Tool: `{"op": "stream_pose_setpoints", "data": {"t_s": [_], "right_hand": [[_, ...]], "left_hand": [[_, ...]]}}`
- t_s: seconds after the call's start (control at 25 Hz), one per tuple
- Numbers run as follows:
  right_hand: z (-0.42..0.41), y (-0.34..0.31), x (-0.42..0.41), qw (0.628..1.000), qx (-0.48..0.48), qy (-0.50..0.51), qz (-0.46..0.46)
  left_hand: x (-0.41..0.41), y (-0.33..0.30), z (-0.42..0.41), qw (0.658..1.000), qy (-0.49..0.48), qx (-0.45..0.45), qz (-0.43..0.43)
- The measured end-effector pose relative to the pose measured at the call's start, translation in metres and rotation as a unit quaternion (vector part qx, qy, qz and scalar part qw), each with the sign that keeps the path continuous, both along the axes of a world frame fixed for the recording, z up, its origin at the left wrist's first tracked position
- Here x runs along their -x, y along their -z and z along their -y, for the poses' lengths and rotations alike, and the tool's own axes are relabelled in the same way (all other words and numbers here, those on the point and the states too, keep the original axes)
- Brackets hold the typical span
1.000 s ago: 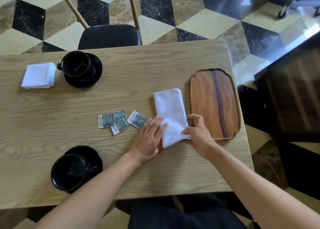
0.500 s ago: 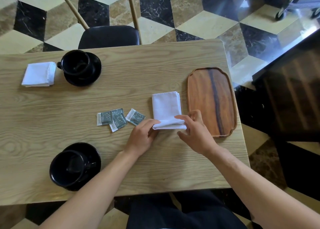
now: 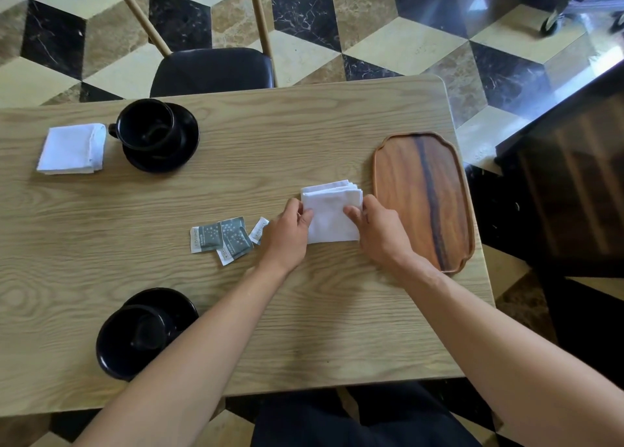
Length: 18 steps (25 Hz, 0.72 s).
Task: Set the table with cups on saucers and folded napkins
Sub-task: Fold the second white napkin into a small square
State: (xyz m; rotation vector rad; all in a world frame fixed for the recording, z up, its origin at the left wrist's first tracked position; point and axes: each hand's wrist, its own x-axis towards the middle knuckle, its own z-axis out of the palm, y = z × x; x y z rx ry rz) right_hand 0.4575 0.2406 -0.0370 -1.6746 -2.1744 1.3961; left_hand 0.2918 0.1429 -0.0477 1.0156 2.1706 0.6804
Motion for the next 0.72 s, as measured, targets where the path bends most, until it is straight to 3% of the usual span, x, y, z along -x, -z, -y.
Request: {"op": "stream_pose_setpoints", "data": {"t_s": [0.28, 0.72], "right_hand": [[-0.008, 0.010, 0.024, 0.994, -0.054, 0.022, 0.088], [-0.005, 0.011, 0.024, 0.993, -0.074, 0.001, 0.093]], "left_hand": [[0.002, 0.007, -0.022, 0.996, -0.006, 0.079, -0.047], [0.003, 0.008, -0.030, 0.996, -0.061, 0.053, -0.027]]}}
